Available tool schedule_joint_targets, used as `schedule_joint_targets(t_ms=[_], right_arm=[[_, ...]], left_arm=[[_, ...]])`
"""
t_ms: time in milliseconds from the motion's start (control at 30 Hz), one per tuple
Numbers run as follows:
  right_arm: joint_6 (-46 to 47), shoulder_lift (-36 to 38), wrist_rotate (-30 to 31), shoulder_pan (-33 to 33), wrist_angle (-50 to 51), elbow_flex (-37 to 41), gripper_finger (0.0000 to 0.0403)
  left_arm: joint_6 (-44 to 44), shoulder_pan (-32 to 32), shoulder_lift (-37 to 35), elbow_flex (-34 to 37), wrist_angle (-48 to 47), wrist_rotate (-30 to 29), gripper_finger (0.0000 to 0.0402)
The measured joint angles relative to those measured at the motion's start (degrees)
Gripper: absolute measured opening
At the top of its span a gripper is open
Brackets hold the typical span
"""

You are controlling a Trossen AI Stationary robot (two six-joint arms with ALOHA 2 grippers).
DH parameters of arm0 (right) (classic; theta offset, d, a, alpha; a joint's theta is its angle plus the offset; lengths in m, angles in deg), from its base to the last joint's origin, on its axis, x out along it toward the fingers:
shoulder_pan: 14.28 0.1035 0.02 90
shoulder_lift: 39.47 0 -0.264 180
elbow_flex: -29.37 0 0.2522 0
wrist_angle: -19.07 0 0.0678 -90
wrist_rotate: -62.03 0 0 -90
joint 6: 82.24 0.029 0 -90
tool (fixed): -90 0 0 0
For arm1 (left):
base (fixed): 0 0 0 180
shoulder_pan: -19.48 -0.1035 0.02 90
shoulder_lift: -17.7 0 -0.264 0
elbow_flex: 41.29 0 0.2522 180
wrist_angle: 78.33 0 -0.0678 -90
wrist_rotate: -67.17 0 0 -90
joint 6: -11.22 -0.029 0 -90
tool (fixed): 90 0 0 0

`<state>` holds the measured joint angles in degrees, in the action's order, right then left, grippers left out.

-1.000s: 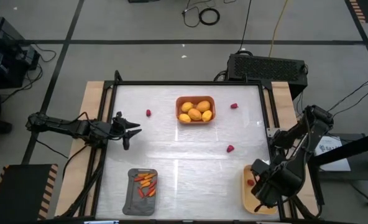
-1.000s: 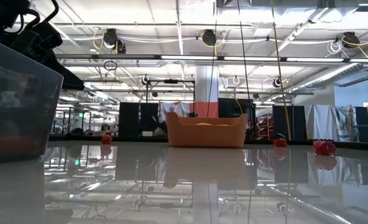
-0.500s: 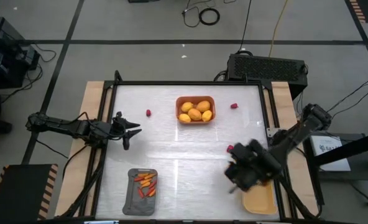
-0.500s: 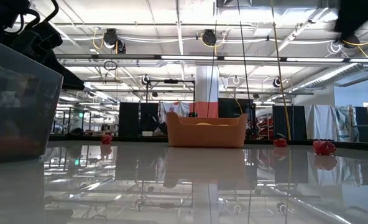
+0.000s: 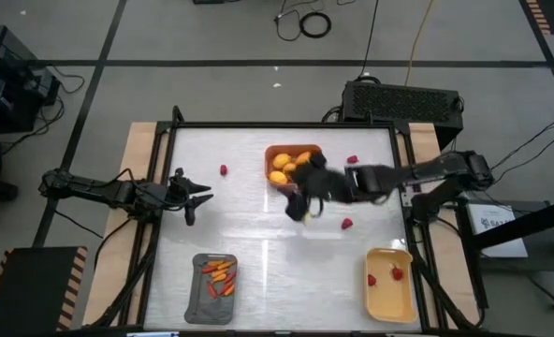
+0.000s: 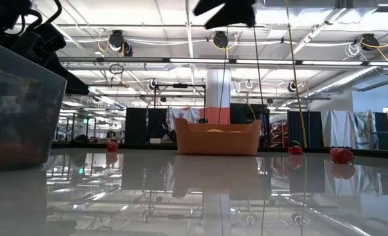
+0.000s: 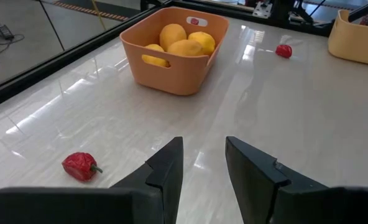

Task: Sort produce into baskets
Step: Put the red chili pepper into the yellow bin

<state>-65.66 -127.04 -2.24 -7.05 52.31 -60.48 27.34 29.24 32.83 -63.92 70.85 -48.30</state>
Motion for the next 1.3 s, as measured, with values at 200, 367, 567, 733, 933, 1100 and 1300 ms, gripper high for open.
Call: schedule_joint_targets(t_ms=[200,367,567,733,933,1100,1300], right_arm=[[-8.7,-5.5,-7.3,-6.7,-14.5,-0.1,0.0240],[-11.9,-14.0,-9.5,-9.4,-27.2,0.0,0.0240],[-11.4,-23.2,-9.5,-11.8,-41.1,0.0,0.0240],[-10.4,-30.3,-9.4,-12.5,-50.8,-0.9,0.0240],[-9.3,-39.1,-9.4,-13.1,-47.2,-9.3,0.0240],[-5.8,-44.7,-9.4,-14.6,-33.5,-21.2,0.0240],[-2.2,-52.2,-9.4,-17.0,-21.8,-34.8,0.0240]], left_arm=[[1.0,0.0,0.0,0.0,0.0,1.4,0.0127],[2.9,0.0,0.0,0.0,0.0,3.4,0.0127],[2.9,0.0,0.0,0.0,0.0,3.4,0.0127],[2.9,0.0,0.0,0.0,0.1,3.4,0.0127],[12.8,0.0,0.0,0.0,1.6,4.3,0.0127],[18.0,0.0,0.0,0.0,2.0,4.1,0.0127],[24.1,0.0,0.0,0.0,2.6,4.2,0.0127]])
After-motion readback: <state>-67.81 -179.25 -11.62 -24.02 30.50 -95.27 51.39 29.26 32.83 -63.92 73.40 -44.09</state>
